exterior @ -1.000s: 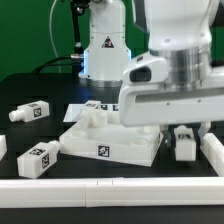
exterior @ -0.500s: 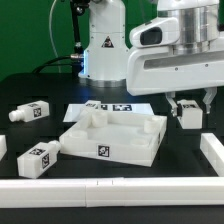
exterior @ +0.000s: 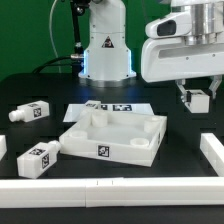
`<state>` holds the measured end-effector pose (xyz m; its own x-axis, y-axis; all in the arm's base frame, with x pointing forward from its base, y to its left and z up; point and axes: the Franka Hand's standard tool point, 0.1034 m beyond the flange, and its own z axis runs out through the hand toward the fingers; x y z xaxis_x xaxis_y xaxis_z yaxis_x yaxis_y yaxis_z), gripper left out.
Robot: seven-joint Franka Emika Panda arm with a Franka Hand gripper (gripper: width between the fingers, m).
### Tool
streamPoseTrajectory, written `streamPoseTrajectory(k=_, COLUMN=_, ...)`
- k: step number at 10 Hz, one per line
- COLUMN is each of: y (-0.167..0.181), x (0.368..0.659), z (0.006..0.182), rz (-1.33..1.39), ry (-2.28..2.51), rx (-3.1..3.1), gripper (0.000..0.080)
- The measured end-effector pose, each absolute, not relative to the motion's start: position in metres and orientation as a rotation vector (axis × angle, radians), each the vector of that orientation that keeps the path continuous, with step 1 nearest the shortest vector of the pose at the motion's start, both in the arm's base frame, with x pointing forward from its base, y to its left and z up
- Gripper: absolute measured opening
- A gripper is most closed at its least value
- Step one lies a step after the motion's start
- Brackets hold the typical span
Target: Assemble square table
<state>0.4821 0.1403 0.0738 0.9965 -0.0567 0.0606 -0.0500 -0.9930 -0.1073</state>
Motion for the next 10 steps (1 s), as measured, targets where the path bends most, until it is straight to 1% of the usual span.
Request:
streamPoseTrajectory(k=3, y=0.137, x=0.481, z=0.071, rz=-0.093, ry=0.094, rx=-3.032, gripper=0.0284)
streamPoseTrajectory(k=5, y=0.125, x=0.448, z=0.052, rz=-0.044, ry=0.205, rx=-3.025, gripper=0.0284)
streamPoseTrajectory(k=6, y=0.125, x=0.435, z=0.046, rz=-0.013, ry=0.206, rx=-3.030, gripper=0.0284)
streamPoseTrajectory(k=7, y=0.126, x=0.442, z=0.049, rz=-0.028, ry=0.206, rx=-3.025, gripper=0.0284)
streamPoseTrajectory(k=10, y=0.127, x=0.443, z=0.049, rz=-0.031, ry=0.204, rx=-3.025, gripper=0.0284)
